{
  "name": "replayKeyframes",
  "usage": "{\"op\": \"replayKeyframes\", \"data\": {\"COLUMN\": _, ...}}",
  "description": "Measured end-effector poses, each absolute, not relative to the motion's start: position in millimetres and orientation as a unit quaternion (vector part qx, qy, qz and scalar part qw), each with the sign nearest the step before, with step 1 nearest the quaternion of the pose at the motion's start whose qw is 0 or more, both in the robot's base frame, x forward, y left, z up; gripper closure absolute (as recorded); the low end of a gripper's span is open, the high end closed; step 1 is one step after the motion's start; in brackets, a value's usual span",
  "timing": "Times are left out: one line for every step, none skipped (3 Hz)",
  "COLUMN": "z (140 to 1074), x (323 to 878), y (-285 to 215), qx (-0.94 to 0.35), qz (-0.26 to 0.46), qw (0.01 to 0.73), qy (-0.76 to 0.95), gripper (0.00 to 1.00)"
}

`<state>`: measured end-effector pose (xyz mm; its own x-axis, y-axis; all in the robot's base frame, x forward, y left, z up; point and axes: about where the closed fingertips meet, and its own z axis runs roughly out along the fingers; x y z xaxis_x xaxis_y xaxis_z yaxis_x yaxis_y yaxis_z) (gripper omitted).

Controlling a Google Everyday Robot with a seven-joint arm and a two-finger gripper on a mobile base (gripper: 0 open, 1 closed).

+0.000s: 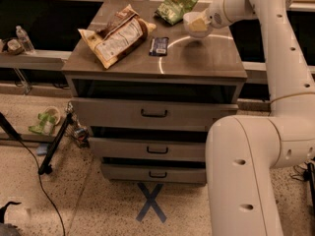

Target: Move white bowl near brown chip bag

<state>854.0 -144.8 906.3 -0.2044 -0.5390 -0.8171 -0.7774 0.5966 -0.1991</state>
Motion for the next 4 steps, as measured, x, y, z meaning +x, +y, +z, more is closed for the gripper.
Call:
{"op": "replayKeyframes", "data": {"z": 921, "x": 835, "y": -121, "qx": -0.469, "qz": 0.160, "qw": 0.463, "qy": 0.735, "gripper": 1.00}}
{"op": "replayKeyframes", "data": {"z": 929, "x": 820, "y": -90, "qx": -0.502, "qz": 0.191, "qw": 0.463, "qy": 0.705, "gripper": 1.00}}
{"op": "replayKeyframes", "data": {"z": 934, "x": 814, "y": -64, "qx": -0.536, "qz": 0.196, "qw": 0.462, "qy": 0.678, "gripper": 1.00}}
{"op": "replayKeyframes", "data": {"z": 934, "x": 814, "y": -62, "qx": -0.540, "qz": 0.196, "qw": 0.462, "qy": 0.675, "gripper": 1.00}}
